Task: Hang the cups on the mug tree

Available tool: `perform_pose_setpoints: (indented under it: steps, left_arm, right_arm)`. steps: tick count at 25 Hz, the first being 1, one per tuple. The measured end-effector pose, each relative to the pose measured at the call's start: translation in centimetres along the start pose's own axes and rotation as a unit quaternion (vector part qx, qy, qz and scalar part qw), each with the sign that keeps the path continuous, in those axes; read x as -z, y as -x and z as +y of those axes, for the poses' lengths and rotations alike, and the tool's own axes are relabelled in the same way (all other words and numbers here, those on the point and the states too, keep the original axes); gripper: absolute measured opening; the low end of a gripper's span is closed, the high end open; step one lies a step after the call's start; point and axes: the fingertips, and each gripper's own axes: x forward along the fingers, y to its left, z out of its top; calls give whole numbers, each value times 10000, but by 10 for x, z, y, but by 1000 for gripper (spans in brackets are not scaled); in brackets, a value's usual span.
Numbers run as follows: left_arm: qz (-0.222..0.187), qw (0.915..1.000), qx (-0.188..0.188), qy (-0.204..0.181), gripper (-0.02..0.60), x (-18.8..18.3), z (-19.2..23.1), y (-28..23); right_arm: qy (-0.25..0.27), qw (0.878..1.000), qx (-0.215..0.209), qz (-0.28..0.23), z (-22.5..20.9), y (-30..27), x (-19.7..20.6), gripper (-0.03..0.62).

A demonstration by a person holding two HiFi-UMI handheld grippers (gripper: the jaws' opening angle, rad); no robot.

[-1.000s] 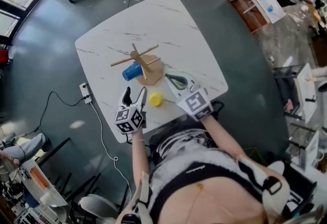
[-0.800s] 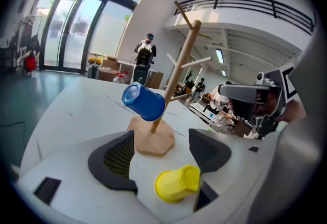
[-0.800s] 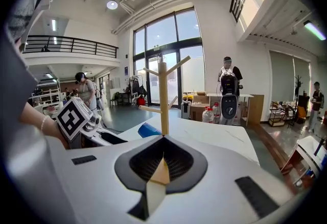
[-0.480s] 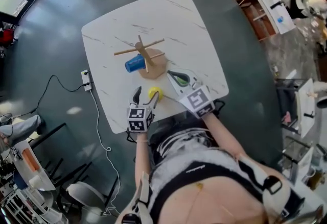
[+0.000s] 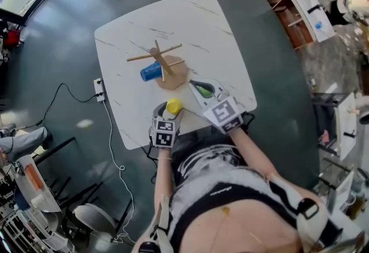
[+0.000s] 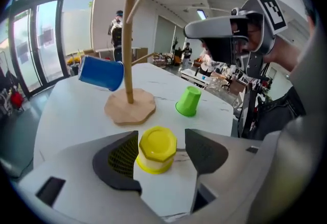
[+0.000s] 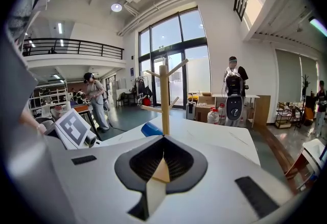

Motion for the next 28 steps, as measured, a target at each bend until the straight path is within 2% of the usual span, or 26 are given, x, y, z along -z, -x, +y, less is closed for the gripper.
perform_pose_setpoints:
  steps: [4, 12, 21, 28]
  left_arm:
    - [159, 9998, -97, -60, 249, 6, 1, -6]
    - [187, 9995, -216, -120, 242, 4, 2, -9]
    - [-77, 9989, -437, 142, 242, -2, 9, -5]
    - [-666, 9944, -766, 298, 241, -38, 15, 27]
  right_arm:
    - [68, 9999, -6, 87, -4, 6, 2, 5]
    - [68, 9999, 52, -76, -16, 10, -2, 5]
    - [80, 9999, -48, -80, -20, 5, -6, 5]
    - [141, 9997, -175, -22, -19, 3, -7, 5]
